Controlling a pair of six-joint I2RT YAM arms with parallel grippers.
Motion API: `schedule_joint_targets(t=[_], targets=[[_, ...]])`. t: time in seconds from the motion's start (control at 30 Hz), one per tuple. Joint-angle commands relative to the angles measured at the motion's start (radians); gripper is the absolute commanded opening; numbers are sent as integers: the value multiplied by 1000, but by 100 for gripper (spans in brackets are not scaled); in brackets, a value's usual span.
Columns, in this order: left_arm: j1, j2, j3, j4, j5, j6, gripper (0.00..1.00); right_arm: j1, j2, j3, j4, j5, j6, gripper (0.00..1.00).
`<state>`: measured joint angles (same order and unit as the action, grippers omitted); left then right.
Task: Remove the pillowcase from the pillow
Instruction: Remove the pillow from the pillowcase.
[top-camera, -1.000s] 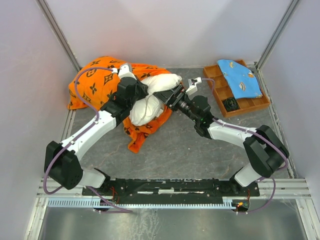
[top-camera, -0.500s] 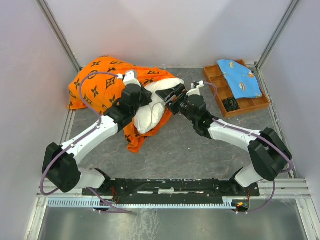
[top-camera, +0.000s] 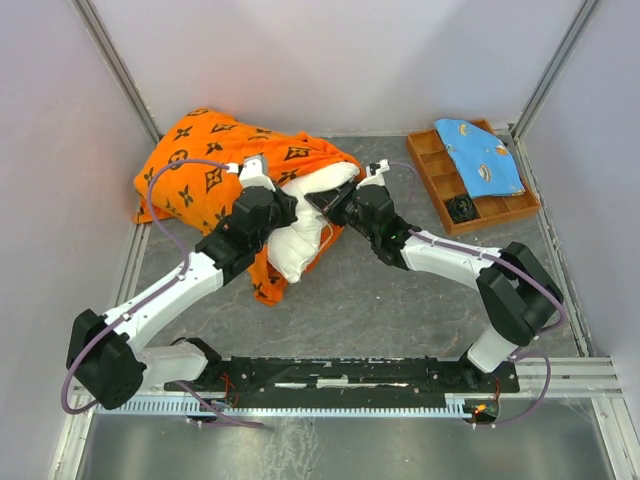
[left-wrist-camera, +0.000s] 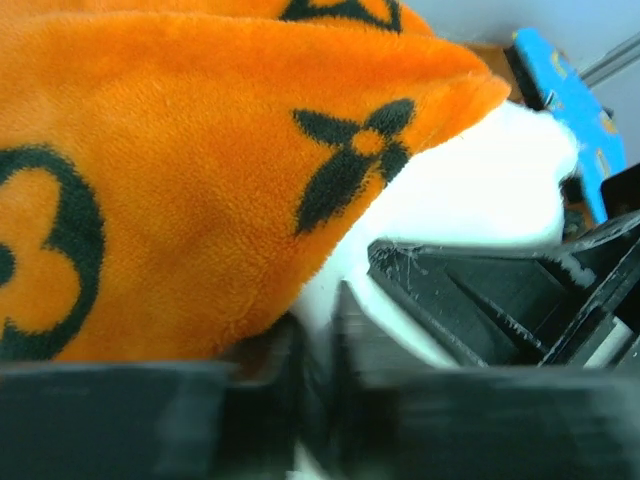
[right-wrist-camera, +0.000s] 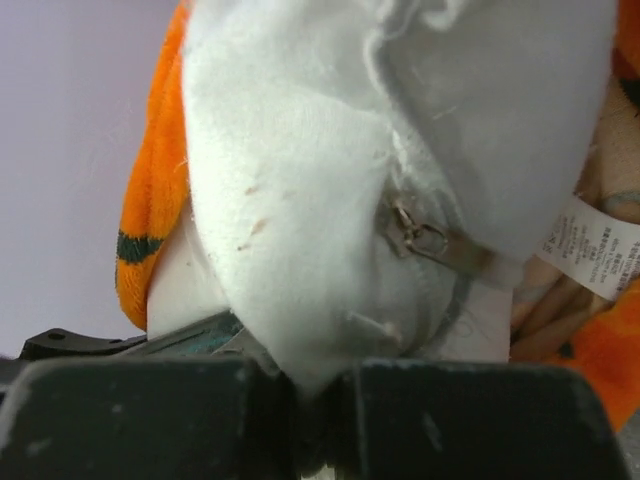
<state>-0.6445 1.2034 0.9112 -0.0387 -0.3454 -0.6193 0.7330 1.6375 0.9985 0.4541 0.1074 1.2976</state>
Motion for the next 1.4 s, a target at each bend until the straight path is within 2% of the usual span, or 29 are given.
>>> schedule_joint_targets(t=[0.0, 0.03, 0.07, 0.2, 0.27, 0.47, 0.7, 0.87, 1.2, 1.37], targets=[[-21, -48, 61, -85, 100, 82, 33, -13, -45, 71, 127, 30, -53, 2], [-20, -49, 76, -104, 116, 97, 50, -14, -58, 64, 107, 39, -63, 2], [-18, -54, 92, -124, 127, 104, 62, -17, -75, 57, 86, 49, -76, 2], [-18, -108, 129, -157, 222, 134, 81, -32, -132, 34, 14, 77, -128, 1], [-18, -136, 153, -182, 274, 144, 86, -44, -147, 15, 2, 79, -135, 1], [-19, -188, 246, -269, 423, 119, 89, -109, -179, -31, -52, 81, -144, 1], [-18, -208, 407, -233, 204, -32, 90, -121, -209, -54, -113, 61, -198, 1], [-20, -129, 629, -286, 219, -21, 91, -120, -213, -79, -140, 27, -201, 2], [-21, -168, 599, -244, 252, 49, 91, -102, -174, -55, -174, 36, -198, 2], [-20, -168, 598, -244, 214, 71, 91, -95, -166, -26, -239, 52, -231, 2]])
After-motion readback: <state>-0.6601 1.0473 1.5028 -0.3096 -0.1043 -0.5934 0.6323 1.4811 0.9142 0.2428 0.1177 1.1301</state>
